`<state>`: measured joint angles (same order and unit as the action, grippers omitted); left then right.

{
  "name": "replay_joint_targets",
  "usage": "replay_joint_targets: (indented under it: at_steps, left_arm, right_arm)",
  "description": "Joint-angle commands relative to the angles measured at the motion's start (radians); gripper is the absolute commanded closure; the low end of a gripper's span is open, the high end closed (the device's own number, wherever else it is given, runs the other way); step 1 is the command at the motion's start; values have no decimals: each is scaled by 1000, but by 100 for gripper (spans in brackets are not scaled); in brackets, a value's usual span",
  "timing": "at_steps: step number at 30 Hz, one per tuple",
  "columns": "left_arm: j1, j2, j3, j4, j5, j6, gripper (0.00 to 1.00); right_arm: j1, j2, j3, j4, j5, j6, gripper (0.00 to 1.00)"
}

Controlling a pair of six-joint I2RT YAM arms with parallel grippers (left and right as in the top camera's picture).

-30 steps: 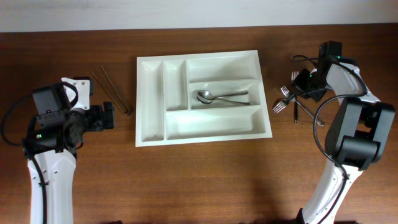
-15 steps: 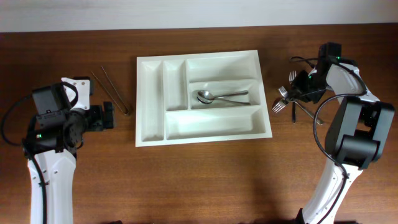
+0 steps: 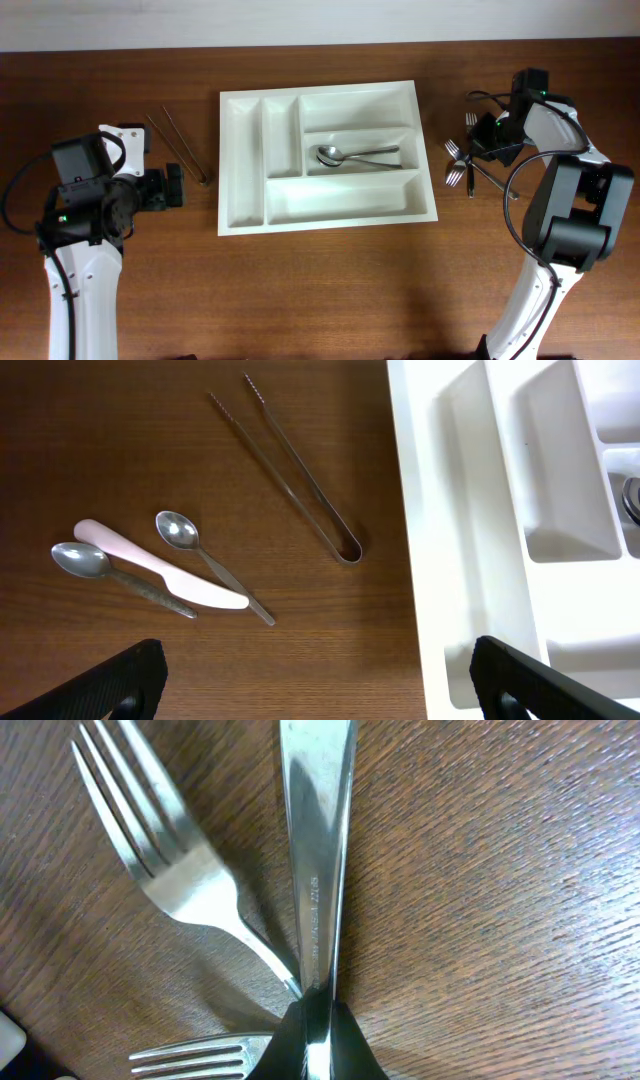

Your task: Pack container

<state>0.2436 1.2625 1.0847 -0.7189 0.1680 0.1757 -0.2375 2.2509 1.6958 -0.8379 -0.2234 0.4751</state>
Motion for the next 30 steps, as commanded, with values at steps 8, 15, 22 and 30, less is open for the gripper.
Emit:
replay_joint_targets:
  at_steps: [8,15,22,30]
  left_arm:
    - [3,2,16,-1,0,13,1]
    - [3,2,16,-1,0,13,1]
    - [3,2,16,-1,0,13,1]
    - [3,2,16,-1,0,13,1]
  right_arm:
    - [0,-72,-7,0,86,-53,96]
    - [1,-124,-7,-12,131,-87,96]
    - [1,-125,-7,-23,119,-86,96]
    - [50,-264,32,-39,24,-217,96]
